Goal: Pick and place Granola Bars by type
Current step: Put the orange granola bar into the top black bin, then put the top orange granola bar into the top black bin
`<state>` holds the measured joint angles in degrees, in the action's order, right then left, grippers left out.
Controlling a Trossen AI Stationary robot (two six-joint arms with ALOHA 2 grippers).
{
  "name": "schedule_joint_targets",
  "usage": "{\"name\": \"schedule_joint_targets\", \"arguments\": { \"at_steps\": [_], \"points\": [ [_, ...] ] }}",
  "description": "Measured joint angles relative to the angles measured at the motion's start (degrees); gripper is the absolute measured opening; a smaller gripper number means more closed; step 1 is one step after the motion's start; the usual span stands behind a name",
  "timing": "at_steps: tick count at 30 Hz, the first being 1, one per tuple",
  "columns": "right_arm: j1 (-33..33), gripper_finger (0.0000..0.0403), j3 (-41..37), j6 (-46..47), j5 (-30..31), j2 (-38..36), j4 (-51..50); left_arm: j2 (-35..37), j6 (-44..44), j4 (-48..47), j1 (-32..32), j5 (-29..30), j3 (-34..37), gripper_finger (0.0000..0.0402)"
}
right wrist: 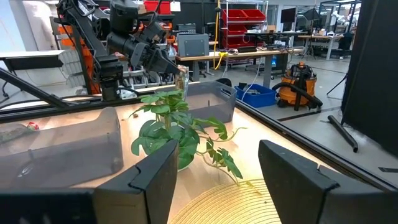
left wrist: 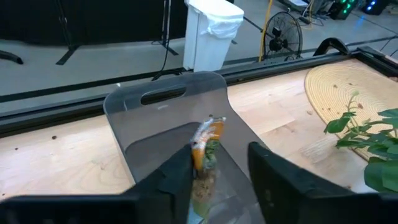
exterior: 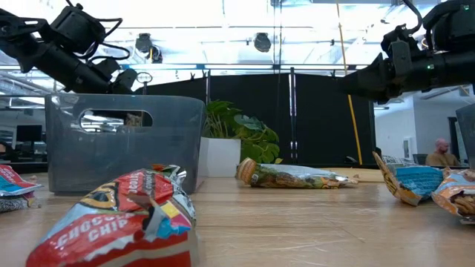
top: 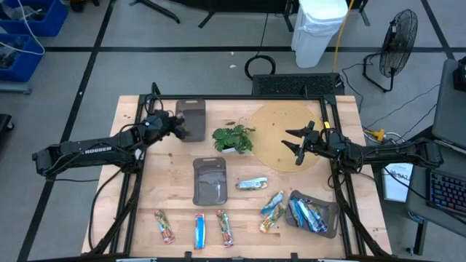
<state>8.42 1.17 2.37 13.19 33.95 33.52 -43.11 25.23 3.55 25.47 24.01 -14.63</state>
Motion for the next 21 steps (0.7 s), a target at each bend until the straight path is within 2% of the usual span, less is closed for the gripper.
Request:
{"name": "schedule_joint_targets", "arguments": {
  "at_steps": [5,9,14,21],
  "points": [
    [0.0,0.0212,0.0,0.0,0.0,0.0,-0.2,0.0,-1.5,1.0,0.0,0.0,0.0,0.0219],
    [0.0,0.0212,0.0,0.0,0.0,0.0,-0.2,0.0,-5.8,4.8,0.0,-1.8,0.0,0.0250],
    [0.0,0.0212,0.0,0.0,0.0,0.0,-0.2,0.0,-9.7,11.5,-0.1,-7.4,0.0,0.0273],
    [0.0,0.0212,0.0,0.0,0.0,0.0,-0.5,0.0,-10.7,13.6,-0.1,-9.0,0.0,0.0285]
  ]
}}
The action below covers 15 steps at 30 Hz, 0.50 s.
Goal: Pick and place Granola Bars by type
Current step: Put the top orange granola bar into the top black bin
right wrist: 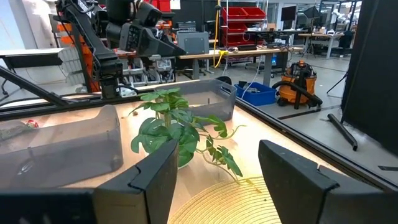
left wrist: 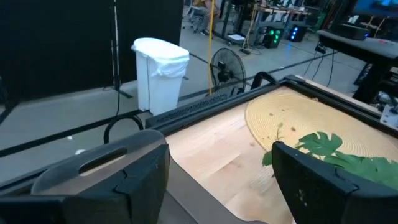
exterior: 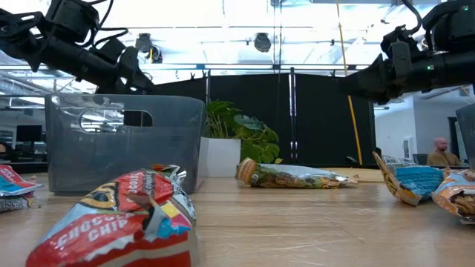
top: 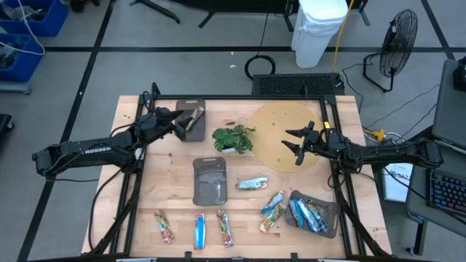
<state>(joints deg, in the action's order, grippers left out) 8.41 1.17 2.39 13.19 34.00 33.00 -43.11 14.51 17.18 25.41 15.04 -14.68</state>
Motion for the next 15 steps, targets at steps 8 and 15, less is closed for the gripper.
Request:
{"name": "schedule_joint_targets", "arguments": {
  "at_steps": [8,15],
  "points": [
    [0.0,0.0212,0.0,2.4,-1.9,0.2,-1.7,0.0,-3.7,-0.1,0.0,-9.9,0.0,0.0280],
    [-5.6,0.0212,3.7,-0.2,-9.8,3.9,-5.4,0.0,-8.9,1.6,-3.3,-22.4,0.0,0.0271]
  ]
}}
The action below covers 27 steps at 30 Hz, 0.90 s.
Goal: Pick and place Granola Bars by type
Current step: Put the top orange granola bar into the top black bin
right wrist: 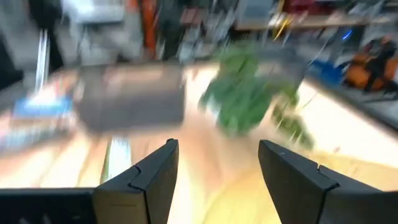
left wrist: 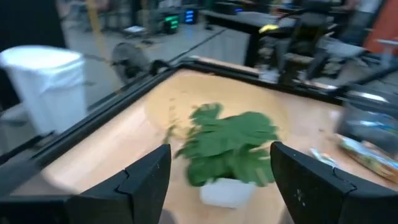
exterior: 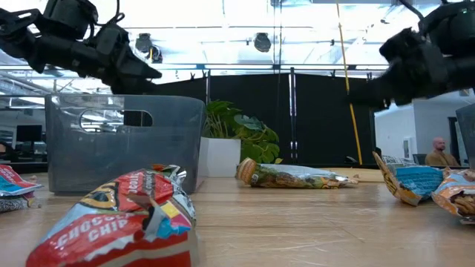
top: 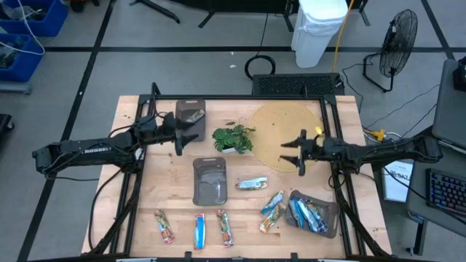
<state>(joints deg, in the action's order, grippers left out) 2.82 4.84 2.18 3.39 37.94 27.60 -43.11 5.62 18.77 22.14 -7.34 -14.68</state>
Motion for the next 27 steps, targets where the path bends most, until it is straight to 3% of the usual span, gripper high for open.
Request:
{"name": "schedule_joint_targets", "arguments": {
  "at_steps": [6,10,19,27],
  "points": [
    [-8.6,0.0212,9.7,-1.3,8.1,9.1,-9.9,0.0,-3.1,3.5,-2.6,-0.2,0.0,0.0262],
    [-13.1,0.0212,15.1,-1.9,11.6,17.3,-10.0,0.0,-3.9,5.5,-3.0,-0.1,0.0,0.0260],
    [-16.5,0.0212,27.3,-6.3,11.5,37.7,-10.4,0.0,-3.6,6.0,-3.1,-0.1,0.0,0.0258],
    [-16.6,0.0212,36.7,-3.9,11.3,50.1,-24.3,0.0,-2.5,5.8,-3.2,-0.1,0.0,0.0264]
  ]
}}
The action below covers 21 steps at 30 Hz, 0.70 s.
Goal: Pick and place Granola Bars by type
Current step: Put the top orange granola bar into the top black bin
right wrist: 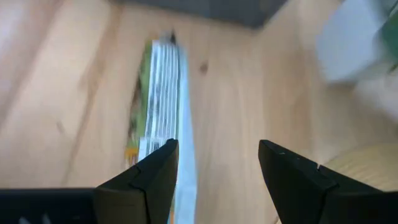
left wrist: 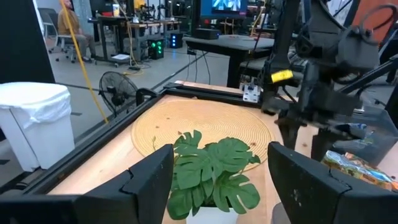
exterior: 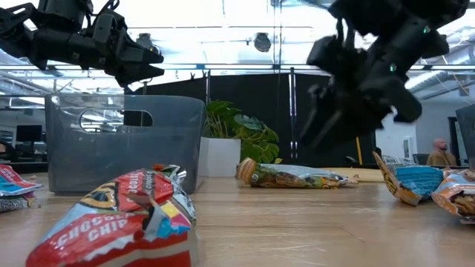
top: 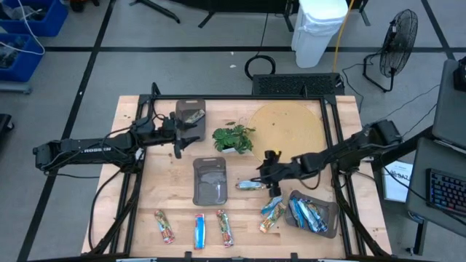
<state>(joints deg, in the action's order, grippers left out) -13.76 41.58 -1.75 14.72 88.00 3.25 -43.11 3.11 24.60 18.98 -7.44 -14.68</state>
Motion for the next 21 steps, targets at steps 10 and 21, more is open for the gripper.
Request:
{"name": "schedule_joint_targets", "arguments": {
  "at_steps": [10,21],
  "points": [
    [-0.3,0.0212,0.3,10.7,-7.4,2.0,-2.7,0.0,-0.2,-0.5,0.0,0.0,0.0,0.0255],
    [-0.5,0.0212,-1.7,13.8,-7.3,2.0,-5.0,0.0,-0.3,-0.5,0.0,0.0,0.0,0.0255]
  ]
}}
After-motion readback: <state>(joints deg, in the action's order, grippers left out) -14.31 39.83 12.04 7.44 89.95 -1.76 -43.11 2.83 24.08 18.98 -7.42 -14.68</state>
